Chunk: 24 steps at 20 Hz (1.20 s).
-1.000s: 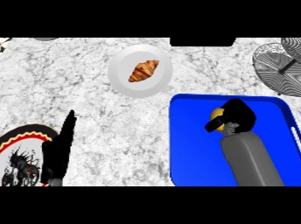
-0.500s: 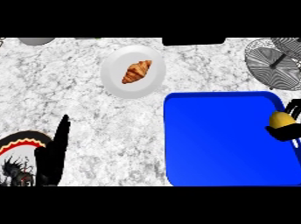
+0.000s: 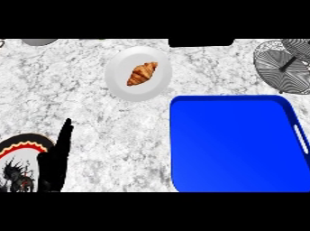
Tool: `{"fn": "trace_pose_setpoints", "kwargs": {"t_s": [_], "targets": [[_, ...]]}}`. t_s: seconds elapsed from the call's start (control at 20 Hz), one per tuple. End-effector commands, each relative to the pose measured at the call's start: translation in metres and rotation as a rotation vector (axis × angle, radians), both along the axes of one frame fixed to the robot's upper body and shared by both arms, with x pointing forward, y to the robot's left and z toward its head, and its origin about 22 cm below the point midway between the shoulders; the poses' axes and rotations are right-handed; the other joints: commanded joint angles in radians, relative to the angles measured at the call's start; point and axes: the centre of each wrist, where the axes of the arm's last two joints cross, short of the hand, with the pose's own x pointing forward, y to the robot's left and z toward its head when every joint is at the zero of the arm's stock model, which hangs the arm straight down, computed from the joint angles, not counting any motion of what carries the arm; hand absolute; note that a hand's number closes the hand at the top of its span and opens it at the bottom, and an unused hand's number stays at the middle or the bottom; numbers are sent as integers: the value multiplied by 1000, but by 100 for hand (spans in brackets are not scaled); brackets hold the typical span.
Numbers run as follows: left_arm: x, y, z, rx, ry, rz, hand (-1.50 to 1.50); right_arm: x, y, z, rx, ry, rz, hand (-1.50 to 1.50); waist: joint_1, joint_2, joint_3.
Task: Pick the lemon from the tray and place it in the tiered basket
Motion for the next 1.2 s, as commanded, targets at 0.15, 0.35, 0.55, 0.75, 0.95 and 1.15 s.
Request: {"fn": "trace_pose_setpoints", "kwargs": {"t_s": [0.15, 0.35, 0.55, 0.75, 0.95, 1.15], "targets": [[6, 2, -10, -19, 46, -27, 0, -49, -56, 85, -56, -267, 25, 150, 28, 10, -4], [13, -4, -4, -11, 44, -25, 0, -46, -50, 123, -77, -262, 3, 150, 40, 9, -5], [16, -5, -5, -17, 62, -57, 0, -24, -45, 133, -70, -299, -24, 150, 59, 14, -5], [13, -11, -3, -5, 44, -62, 0, -6, -35, 152, -57, -282, -52, 150, 67, 15, -5], [4, -1, -11, -17, 55, -84, 0, 15, -34, 143, -43, -261, -90, 150, 89, 21, -5], [7, -22, -13, -23, 19, -88, 0, 43, -21, 135, -44, -261, -63, 150, 83, 20, -5]]}}
